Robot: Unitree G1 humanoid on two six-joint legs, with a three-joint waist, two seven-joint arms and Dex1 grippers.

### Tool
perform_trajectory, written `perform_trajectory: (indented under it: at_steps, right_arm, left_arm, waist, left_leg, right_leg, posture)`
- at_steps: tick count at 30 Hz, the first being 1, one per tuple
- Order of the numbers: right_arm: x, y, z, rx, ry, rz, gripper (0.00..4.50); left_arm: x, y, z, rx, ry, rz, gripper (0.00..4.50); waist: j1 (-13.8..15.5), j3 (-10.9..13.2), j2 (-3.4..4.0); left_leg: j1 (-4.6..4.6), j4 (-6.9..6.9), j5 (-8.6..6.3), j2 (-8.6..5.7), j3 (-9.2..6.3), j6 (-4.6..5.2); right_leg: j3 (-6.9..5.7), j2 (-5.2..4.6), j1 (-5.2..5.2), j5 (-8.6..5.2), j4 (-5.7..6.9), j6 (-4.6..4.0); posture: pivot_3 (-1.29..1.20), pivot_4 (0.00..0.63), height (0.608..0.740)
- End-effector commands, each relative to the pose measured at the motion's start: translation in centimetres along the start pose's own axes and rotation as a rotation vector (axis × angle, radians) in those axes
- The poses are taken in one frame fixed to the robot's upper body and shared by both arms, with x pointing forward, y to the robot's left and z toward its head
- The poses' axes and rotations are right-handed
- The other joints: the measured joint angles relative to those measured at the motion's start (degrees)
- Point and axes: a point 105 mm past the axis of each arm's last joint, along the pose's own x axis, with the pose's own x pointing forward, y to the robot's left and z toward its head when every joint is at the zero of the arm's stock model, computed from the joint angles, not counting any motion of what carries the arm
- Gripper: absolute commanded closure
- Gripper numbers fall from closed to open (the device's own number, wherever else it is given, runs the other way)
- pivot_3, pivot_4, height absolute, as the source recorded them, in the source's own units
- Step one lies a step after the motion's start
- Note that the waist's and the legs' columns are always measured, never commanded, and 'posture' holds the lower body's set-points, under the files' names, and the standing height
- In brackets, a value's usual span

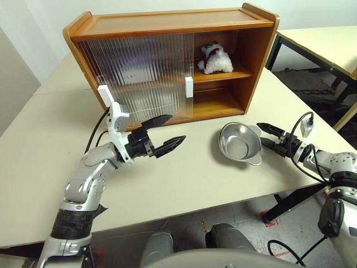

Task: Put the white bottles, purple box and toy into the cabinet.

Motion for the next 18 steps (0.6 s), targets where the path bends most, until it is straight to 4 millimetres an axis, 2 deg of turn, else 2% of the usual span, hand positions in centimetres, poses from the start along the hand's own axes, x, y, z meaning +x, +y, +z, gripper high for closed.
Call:
perform_trajectory:
  at_steps: [1,18]
  right_arm:
    - [0.52,-0.04,-0.23,-0.002,0.011,-0.006,0.03]
    - [1.17,-0.92,-0.70,0.026,0.007,-0.008,0.03]
  left_arm:
    - [-0.29,0.05,0.23,0.011,0.008,0.003,0.00]
    - [-0.71,0.15,0.45,0.025,0.021,0.008,0.00]
  waist:
    - [0.0,0.0,0.00]
    - [0.0,0.0,-0.01]
  left_leg:
    - [0.00,0.00,0.00,0.00,0.00,0.00]
    - [0.09,0.00,0.00,0.00,0.00,0.00]
  right_leg:
    - [0.00,0.00,0.00,0.00,0.00,0.00]
    - [0.01,0.00,0.06,0.03,0.02,-0.04]
  posture:
    - [-0.05,0.000,0.740]
    - [-0.03,0.000,0.740]
